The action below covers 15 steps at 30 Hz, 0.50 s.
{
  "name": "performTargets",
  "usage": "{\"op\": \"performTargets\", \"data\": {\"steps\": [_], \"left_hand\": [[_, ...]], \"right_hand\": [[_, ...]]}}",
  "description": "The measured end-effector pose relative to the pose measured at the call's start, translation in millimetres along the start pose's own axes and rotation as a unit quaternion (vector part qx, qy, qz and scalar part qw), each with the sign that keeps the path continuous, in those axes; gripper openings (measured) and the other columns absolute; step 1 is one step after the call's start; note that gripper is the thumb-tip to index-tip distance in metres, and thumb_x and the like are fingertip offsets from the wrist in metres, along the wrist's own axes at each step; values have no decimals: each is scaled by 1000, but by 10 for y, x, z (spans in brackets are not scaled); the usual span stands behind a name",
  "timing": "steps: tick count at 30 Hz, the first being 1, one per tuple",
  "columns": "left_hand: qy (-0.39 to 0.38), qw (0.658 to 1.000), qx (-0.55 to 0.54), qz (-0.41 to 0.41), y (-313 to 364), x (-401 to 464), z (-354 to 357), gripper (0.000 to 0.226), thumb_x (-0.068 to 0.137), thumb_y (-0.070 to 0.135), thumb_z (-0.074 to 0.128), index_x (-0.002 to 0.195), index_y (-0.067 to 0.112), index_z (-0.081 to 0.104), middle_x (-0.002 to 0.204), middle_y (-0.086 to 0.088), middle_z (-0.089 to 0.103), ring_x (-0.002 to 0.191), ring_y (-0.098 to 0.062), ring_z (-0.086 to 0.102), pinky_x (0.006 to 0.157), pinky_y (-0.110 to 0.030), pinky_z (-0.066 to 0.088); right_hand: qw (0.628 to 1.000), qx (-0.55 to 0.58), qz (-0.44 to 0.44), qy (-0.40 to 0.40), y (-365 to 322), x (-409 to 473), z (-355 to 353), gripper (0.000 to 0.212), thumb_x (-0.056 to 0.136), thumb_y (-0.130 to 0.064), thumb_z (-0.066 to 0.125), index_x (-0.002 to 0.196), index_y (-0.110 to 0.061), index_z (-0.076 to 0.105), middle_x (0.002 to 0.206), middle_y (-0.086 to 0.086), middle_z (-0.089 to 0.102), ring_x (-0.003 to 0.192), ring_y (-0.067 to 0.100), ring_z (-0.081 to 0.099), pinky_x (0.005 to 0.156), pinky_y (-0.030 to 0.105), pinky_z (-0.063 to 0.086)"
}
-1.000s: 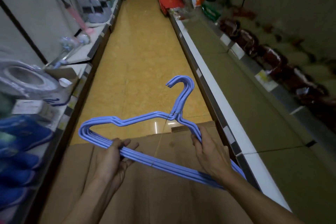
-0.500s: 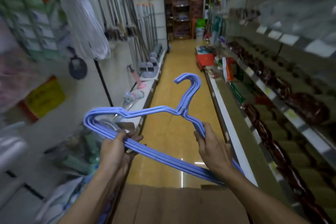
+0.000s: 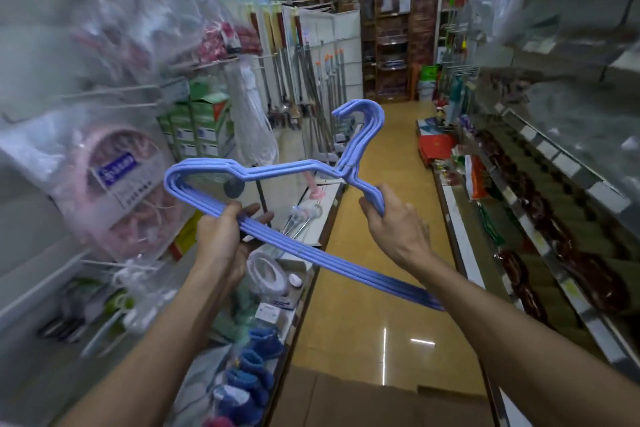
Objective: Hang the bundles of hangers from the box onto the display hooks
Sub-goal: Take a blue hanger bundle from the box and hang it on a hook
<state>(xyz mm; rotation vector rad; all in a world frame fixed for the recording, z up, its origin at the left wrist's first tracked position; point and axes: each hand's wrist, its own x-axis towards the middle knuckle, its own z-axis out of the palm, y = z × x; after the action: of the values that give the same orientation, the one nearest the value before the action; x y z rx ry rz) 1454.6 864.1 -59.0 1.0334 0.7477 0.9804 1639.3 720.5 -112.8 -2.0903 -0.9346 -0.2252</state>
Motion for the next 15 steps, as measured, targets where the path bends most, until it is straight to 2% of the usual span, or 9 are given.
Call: {"op": "performTargets", "data": {"steps": [4, 6, 8, 10, 12, 15], "left_hand": [[14, 1000, 0, 6, 365, -242, -194, 29, 99, 10, 47, 125, -2, 46, 110, -23, 64, 84, -30, 73, 63, -46, 60], [23, 1000, -1, 10, 520, -356, -314, 30, 99, 8, 45, 127, -3, 45, 107, -21, 65, 87, -31, 73, 65, -45, 60], [24, 999, -3, 21, 662, -483, -420, 21, 99, 5, 42, 118, -2, 46, 100, -17, 66, 88, -32, 71, 69, -46, 59], [33, 999, 3, 33, 760, -604, -544, 14, 99, 4, 41, 111, -1, 47, 91, -15, 66, 81, -30, 71, 61, -42, 61], [40, 998, 7, 43, 859, -719, -679, 19, 99, 7, 42, 114, -3, 50, 93, -18, 67, 80, -30, 71, 56, -38, 60], [47, 997, 15, 53, 954, -849, -886, 24, 101, 14, 45, 120, 0, 50, 98, -23, 67, 81, -30, 71, 65, -43, 62]], "right_hand": [[999, 18, -21, -21, -419, -56, -201, 21, 100, -43, 42, 99, -22, 42, 72, 9, 63, 66, 37, 58, 61, 43, 47], [999, 17, -34, -23, -625, -100, -279, 20, 100, -43, 41, 99, -23, 44, 76, 8, 66, 68, 36, 60, 63, 45, 51], [999, 9, -45, -18, -815, -132, -342, 20, 100, -42, 42, 99, -23, 46, 80, 9, 69, 71, 37, 62, 64, 48, 52], [998, -1, -54, -17, -995, -181, -389, 21, 101, -40, 42, 98, -20, 48, 82, 10, 70, 72, 39, 62, 63, 49, 52], [998, -6, -60, -12, -1164, -242, -413, 23, 101, -38, 42, 97, -17, 50, 81, 9, 70, 71, 38, 61, 62, 47, 52], [998, 10, -64, -15, -1362, -353, -399, 26, 102, -35, 42, 94, -14, 55, 79, 4, 69, 67, 33, 61, 59, 44, 51]]}}
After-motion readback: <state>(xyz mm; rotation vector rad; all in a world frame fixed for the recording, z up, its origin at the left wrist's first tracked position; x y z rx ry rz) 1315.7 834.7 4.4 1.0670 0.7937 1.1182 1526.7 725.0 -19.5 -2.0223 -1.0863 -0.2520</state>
